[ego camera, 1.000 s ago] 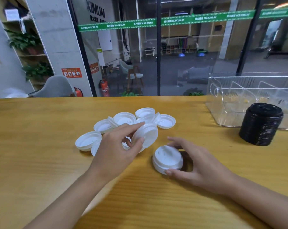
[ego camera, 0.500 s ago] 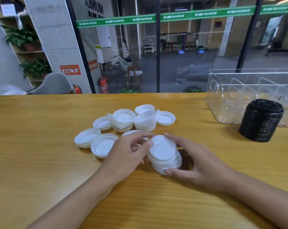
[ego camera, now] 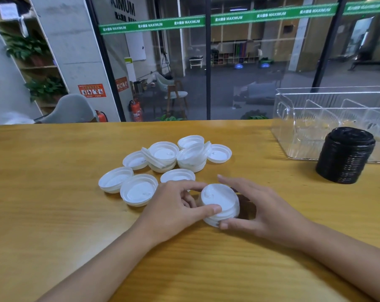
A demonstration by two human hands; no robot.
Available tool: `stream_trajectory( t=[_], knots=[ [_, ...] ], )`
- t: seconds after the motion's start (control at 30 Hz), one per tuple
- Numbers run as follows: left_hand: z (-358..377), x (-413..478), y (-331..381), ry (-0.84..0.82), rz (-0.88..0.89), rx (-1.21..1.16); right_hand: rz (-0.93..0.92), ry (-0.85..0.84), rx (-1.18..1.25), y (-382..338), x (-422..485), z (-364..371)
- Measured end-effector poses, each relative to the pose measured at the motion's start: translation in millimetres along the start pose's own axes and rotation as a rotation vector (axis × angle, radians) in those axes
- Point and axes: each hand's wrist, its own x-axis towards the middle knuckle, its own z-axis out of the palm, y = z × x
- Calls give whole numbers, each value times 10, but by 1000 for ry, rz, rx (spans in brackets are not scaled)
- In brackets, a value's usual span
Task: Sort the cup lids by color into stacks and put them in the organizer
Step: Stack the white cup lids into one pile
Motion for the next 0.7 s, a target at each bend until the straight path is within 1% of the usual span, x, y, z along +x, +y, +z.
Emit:
stream_trajectory(
  t=[0.13,0.3,0.5,0.7],
  knots=[
    [-5,-22,20,-33,-17,33,-19,5,-31,-4,-4,9],
    [-25,-19,30,-46,26,71,-11,-21,-51,-18,-12,3],
    [-42,-15,-17,-61,75,104,62,-187,-165,-9,-36,-50],
    [-33,6,-36,-67,103,134,95,-216,-156,9,-28,-44]
  ],
)
